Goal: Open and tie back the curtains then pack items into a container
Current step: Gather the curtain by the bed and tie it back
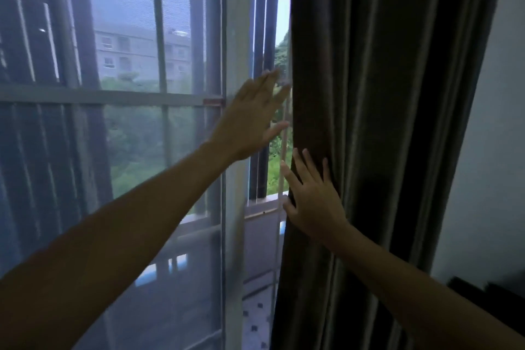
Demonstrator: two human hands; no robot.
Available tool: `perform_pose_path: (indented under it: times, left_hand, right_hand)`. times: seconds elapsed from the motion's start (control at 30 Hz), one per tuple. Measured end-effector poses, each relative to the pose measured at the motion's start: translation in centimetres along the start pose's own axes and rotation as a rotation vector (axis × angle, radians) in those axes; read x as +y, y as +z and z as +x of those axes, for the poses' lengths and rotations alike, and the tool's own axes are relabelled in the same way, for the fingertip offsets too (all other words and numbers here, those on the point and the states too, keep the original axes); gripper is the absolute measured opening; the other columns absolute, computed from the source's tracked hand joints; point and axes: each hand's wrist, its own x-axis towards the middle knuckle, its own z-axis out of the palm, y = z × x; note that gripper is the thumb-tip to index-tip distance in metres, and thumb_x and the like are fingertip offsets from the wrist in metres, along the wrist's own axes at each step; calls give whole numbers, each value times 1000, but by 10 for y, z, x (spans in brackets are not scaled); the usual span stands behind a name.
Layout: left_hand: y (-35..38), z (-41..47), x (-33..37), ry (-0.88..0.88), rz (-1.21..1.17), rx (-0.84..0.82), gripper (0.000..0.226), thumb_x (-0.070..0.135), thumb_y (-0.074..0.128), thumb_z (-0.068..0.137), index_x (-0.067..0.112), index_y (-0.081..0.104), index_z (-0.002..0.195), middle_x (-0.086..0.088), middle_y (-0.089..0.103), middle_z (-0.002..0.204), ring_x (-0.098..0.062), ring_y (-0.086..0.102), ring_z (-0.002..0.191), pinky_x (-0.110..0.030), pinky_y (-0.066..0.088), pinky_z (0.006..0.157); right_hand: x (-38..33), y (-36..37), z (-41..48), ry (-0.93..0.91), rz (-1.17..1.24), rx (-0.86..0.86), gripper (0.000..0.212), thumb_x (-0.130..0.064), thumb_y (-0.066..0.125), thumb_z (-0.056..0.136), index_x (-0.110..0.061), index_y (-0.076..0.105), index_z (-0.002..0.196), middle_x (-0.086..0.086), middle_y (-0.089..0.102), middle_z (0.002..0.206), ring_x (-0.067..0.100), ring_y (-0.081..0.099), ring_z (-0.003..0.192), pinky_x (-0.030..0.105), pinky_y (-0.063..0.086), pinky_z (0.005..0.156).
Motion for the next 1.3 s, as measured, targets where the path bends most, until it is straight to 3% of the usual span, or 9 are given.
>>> perform_pose_path:
  times: [0.2, 0.37, 0.47, 0.6, 0.7, 0.8, 0.97, 1.1, 1.3]
  left_hand:
    - [45, 63, 23, 48, -149, 83, 75, 55, 36, 95, 19, 4, 153, -11, 1, 161, -27, 6, 148, -40, 11, 121]
    - [73, 112, 38, 73, -271, 130, 83, 60, 40, 92, 19, 0, 153, -9, -4, 161, -25, -1, 148, -34, 3, 118]
    - [92, 133, 47, 84, -320, 142, 89, 63, 41, 90, 17, -2, 152, -10, -6, 161, -25, -4, 148, -33, 2, 118]
    - [118, 163, 64, 113, -305, 198, 94, 69, 40, 86, 14, 2, 153, -14, -2, 160, -29, -1, 148, -39, 8, 121]
    - [136, 189, 77, 120, -333, 212, 98, 70, 42, 83, 13, 2, 153, -15, -2, 160, -29, -1, 148, -41, 9, 121]
    - [157, 220, 94, 134, -357, 224, 100, 69, 45, 84, 13, -1, 153, -14, -5, 160, -28, -4, 148, -39, 7, 120]
    - [204, 272, 130, 119, -385, 194, 101, 67, 46, 84, 15, -6, 152, -13, -11, 160, -27, -9, 148, -41, 5, 121]
    - [232, 313, 164, 131, -418, 255, 97, 65, 43, 87, 12, -5, 152, -15, -11, 159, -28, -10, 147, -41, 3, 121]
    - [289, 373, 217, 160, -450, 151, 98, 64, 47, 86, 15, -8, 152, -12, -15, 159, -25, -12, 147, -41, 2, 121]
  right_hand:
    - [27, 17, 4, 71, -89, 58, 82, -40, 57, 85, -10, 22, 152, 13, 21, 159, 26, 15, 148, 46, 17, 119]
    - [51, 36, 18, 157, -198, 88, 100, -58, 57, 77, -7, 16, 152, 16, 20, 159, 27, 17, 147, 47, 12, 119]
    - [68, 47, 26, 234, -279, 84, 109, -52, 65, 69, -3, 15, 152, 17, 18, 159, 28, 19, 147, 49, 13, 118]
    - [94, 68, 27, 363, -328, 79, 98, -27, 64, 72, 3, 13, 151, 21, 12, 159, 31, 19, 146, 49, 21, 117]
    - [124, 85, 30, 377, -378, 60, 82, -17, 47, 80, 5, 11, 150, 24, 9, 158, 33, 19, 146, 45, 26, 117]
    - [160, 99, 39, 386, -428, 42, 77, -10, 48, 86, 7, 8, 149, 26, 3, 158, 34, 18, 146, 39, 19, 119]
    - [227, 127, 47, 371, -516, 47, 66, -8, 37, 88, 10, 13, 147, 29, 13, 155, 37, 25, 143, 37, 12, 115]
    - [283, 138, 52, 371, -568, 81, 66, -11, 31, 91, 10, 7, 148, 30, 6, 156, 38, 15, 146, 40, 1, 116]
    - [364, 166, 46, 345, -584, 54, 66, -16, 27, 93, 13, 1, 146, 33, 7, 155, 40, 20, 144, 43, 14, 118]
